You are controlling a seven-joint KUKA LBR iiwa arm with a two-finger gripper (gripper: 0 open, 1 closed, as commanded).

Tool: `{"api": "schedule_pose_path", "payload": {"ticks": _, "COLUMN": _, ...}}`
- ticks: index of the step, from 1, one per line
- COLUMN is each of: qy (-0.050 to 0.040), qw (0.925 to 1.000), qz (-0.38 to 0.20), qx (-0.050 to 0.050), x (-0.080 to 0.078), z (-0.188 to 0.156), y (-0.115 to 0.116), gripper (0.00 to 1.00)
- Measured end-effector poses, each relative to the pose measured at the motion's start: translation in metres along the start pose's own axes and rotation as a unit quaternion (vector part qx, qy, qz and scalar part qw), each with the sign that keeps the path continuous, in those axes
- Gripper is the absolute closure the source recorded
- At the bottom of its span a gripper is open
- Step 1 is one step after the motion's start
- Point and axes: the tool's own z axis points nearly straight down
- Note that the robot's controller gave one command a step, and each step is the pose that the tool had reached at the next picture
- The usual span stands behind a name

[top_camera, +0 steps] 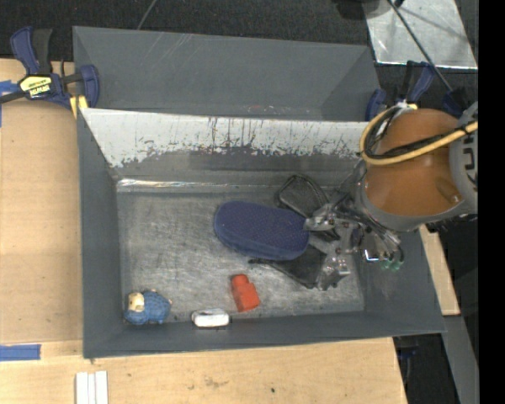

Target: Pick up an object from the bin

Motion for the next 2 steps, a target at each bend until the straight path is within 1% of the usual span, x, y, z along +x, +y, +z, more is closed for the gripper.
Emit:
{"api": "schedule_pose_path", "payload": {"ticks": 1, "qy": -0.0151, "qw": 0.9984, "qz": -0.055, "qx": 0.004, "x": -0.0154, "z": 0.06, "y": 0.0103, "gripper": 0.0}}
{"api": "schedule_pose_path", "payload": {"ticks": 2, "qy": -0.0308, "qw": 0.9979, "qz": -0.056, "qx": 0.005, "x": -0.0232, "z": 0.0548, "y": 0.0116, "gripper": 1.0}}
